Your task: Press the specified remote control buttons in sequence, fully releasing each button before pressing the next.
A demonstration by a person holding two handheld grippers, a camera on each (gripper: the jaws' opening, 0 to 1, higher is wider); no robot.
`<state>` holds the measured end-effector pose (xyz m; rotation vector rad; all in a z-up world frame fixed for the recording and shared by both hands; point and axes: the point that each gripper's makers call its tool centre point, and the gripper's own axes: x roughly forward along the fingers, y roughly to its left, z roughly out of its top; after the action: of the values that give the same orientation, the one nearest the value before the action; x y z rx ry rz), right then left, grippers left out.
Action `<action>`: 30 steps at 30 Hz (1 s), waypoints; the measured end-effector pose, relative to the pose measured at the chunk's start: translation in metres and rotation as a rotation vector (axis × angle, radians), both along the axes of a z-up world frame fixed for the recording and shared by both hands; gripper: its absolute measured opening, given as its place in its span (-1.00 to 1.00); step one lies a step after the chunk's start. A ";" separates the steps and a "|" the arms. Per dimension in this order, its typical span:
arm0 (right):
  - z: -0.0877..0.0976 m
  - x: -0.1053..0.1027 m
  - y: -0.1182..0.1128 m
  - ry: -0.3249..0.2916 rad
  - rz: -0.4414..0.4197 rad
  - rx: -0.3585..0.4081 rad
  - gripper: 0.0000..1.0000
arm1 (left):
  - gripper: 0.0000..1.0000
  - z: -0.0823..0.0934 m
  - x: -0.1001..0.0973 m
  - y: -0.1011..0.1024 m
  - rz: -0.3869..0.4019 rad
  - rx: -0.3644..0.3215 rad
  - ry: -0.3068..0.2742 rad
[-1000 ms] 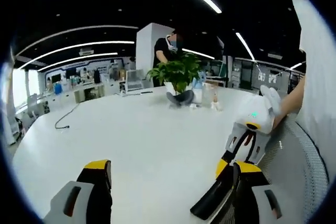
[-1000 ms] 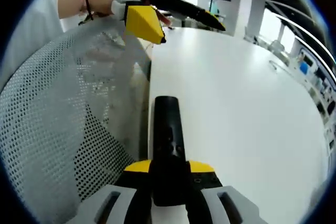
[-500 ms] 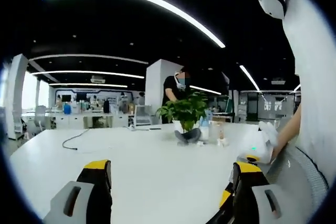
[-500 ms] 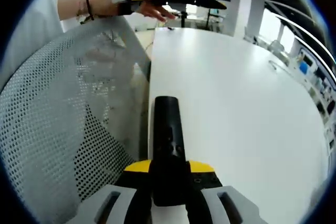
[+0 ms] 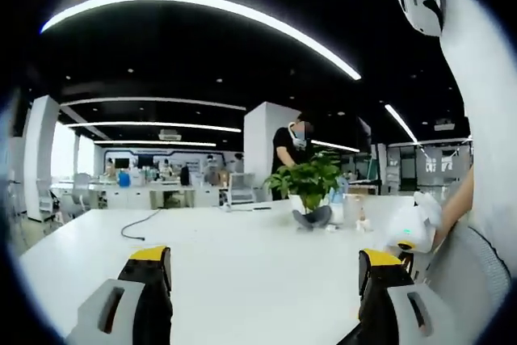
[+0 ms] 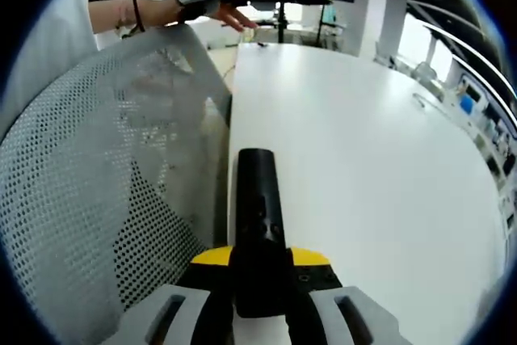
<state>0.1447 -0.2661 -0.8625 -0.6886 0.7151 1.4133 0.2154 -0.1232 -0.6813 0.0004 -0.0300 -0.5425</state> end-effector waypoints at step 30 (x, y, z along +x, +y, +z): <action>-0.001 0.012 0.006 -0.009 0.013 -0.024 -0.58 | 1.00 -0.008 0.006 0.025 0.071 0.033 0.016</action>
<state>0.1571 -0.2599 -0.8635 -0.7192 0.7228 1.4141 0.2211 -0.0980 -0.6893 0.0293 -0.0059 -0.4723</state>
